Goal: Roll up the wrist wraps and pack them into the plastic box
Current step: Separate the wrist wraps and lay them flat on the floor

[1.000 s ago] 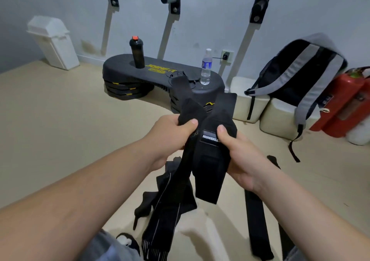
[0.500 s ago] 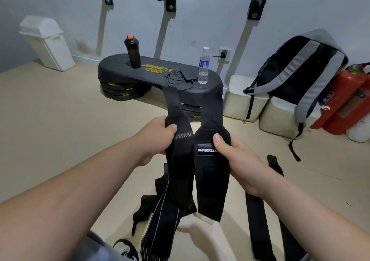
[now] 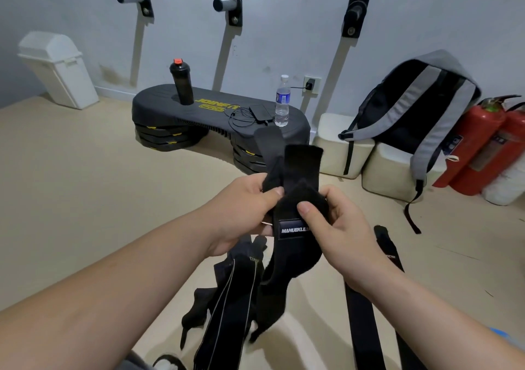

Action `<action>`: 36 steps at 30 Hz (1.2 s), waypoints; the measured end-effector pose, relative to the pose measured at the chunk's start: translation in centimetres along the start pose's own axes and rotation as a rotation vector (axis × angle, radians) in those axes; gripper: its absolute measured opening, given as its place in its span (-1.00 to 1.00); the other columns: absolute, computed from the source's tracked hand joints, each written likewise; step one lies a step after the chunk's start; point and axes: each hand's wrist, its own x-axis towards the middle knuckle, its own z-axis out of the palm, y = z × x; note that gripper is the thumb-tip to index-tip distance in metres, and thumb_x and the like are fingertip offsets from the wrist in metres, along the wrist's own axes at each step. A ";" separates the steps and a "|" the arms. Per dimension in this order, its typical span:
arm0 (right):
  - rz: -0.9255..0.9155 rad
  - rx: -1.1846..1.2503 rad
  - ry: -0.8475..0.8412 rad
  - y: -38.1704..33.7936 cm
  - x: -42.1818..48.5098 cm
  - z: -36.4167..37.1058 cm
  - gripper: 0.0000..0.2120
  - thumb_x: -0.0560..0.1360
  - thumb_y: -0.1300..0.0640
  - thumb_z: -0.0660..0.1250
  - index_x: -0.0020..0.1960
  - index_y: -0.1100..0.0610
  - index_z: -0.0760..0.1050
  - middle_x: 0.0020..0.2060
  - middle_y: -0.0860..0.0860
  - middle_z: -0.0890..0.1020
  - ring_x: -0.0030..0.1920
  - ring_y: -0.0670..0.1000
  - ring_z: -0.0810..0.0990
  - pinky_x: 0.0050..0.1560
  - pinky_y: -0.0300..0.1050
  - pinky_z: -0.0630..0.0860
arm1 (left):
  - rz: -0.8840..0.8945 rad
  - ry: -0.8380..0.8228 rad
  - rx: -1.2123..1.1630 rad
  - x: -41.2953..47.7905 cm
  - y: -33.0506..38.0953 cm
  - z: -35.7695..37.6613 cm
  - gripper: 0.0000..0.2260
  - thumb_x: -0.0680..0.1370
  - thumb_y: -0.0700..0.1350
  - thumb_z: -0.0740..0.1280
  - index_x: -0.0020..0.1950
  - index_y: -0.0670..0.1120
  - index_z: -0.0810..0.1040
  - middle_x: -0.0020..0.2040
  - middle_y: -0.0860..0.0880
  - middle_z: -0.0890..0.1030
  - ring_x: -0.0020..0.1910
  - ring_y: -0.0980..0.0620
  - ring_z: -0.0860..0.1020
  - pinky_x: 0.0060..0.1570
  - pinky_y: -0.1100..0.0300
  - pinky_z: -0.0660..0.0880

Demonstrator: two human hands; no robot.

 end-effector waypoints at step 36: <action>-0.101 -0.302 -0.031 0.7 0.4 -0.3 -0.94 0.70 0.10 0.28 0.12 -0.03 0.51 -0.09 -0.15 0.68 -0.07 -0.17 0.65 -0.03 -0.23 0.56 | -0.027 -0.151 0.432 -1.5 -1.7 1.3 -0.66 0.50 -0.26 0.27 0.24 0.02 0.49 0.06 -0.20 0.66 -0.07 -0.03 0.63 0.04 -0.09 0.65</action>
